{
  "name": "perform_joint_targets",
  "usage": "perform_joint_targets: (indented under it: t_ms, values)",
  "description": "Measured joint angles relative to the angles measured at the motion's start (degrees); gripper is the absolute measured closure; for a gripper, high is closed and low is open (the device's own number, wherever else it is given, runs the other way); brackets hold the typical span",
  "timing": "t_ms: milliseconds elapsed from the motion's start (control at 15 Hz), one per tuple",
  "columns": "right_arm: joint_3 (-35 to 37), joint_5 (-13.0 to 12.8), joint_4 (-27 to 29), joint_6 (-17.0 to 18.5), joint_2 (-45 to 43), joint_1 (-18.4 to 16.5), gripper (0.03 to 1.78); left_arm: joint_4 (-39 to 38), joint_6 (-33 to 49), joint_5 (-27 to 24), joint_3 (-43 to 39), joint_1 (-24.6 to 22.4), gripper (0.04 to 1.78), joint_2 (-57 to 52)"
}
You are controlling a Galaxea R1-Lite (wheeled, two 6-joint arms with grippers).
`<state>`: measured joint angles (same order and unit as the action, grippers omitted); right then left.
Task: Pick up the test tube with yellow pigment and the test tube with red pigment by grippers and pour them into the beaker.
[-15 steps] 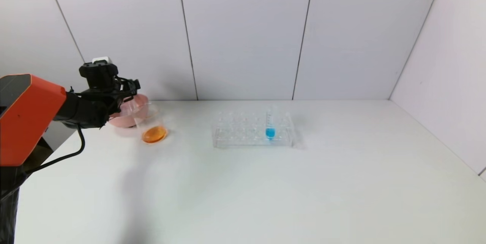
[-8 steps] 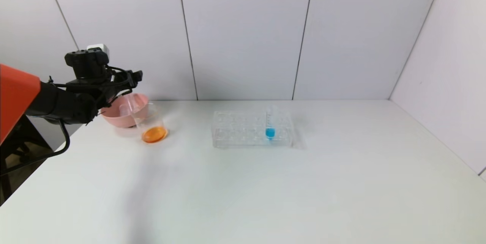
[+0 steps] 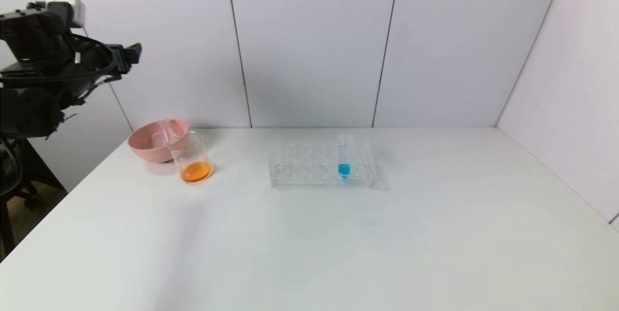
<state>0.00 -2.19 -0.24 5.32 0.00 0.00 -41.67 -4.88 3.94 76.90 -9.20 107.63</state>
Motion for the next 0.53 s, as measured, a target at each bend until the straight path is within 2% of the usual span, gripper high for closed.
perform_joint_targets:
  t_ms: [200, 533]
  values:
    - [0.0, 0.0, 0.0, 0.0, 0.0, 0.0, 0.10, -0.3, -1.6, -0.6, -2.7, -4.5, 0.06, -9.4]
    - [0.0, 0.0, 0.0, 0.0, 0.0, 0.0, 0.10, 0.0, 0.0, -9.7, -11.9, -11.1, 0.06, -29.3]
